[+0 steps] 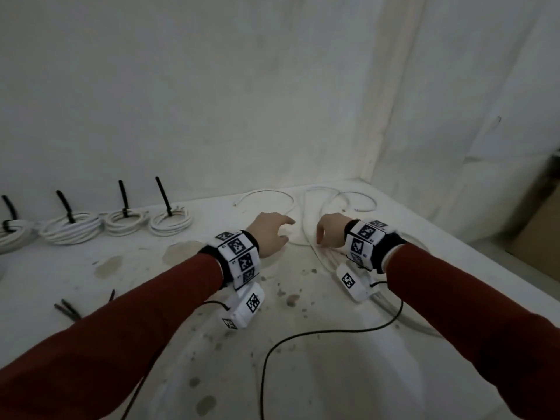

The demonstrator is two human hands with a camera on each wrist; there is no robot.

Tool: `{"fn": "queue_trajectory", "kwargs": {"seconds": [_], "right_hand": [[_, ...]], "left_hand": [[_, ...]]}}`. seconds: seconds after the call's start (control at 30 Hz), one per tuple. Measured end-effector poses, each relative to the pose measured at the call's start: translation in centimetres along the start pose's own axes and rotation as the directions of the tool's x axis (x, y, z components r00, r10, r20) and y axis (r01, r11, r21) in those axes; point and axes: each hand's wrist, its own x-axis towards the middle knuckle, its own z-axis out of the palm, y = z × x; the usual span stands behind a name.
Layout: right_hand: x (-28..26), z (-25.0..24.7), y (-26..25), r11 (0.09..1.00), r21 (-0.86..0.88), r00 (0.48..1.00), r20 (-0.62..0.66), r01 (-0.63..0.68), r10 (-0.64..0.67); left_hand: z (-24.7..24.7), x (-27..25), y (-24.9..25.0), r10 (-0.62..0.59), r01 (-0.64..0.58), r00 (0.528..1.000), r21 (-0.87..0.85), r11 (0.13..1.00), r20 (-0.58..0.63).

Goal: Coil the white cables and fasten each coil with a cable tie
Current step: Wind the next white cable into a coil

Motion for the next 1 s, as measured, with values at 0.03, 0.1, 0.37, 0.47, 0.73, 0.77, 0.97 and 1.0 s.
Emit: {"fn": "queue_trajectory", "kwargs": {"seconds": [0.03,0.1,0.37,0.47,0.73,0.77,0.97,1.0], "right_hand": [[-0.1,-0.1,-0.2,1.000,0.014,1.000,0.007,0.016,-0.016],[-0.6,-0.6,-0.8,0.998,0.052,0.999,-0.015,0.042,-0.041],[-3.7,-5.7,-3.7,0.492,0.806,0.945,-0.272,0.328,-0.184],[-5.4,-8.1,-4.7,0.350,0.815,0.887,-0.416,0.462,-0.201],[-8.5,-12.0,-5.9,0.393,0.676,0.781,-0.536,0.624,-0.319],[-8.6,-12.1,-5.9,0.389,0.673,0.777,-0.530,0.629,-0.340],[-7.7,-9.7,-5.8,0.403,0.729,0.824,-0.407,0.553,-0.394],[-7.4,-9.1,-5.5,0.451,0.707,0.832,-0.392,0.545,-0.392]], "left_hand": [[0.2,0.2,0.0,0.009,-0.009,1.000,0.009,1.000,-0.001],[0.4,0.5,-0.1,0.034,-0.034,0.999,0.047,0.998,-0.008],[-3.3,-0.4,-0.5,0.251,-0.262,0.904,0.014,0.965,-0.346],[-7.3,-1.6,0.1,0.313,-0.349,0.833,0.006,0.937,-0.456],[-17.5,-4.7,-1.2,0.182,-0.227,0.718,0.022,0.974,-0.671],[-18.4,-5.0,-1.4,0.163,-0.219,0.704,0.008,0.976,-0.691],[-23.6,-7.3,-3.6,-0.208,-0.103,0.541,-0.309,0.945,-0.815],[-24.4,-8.0,-4.4,-0.268,-0.105,0.499,-0.364,0.925,-0.824]]}}
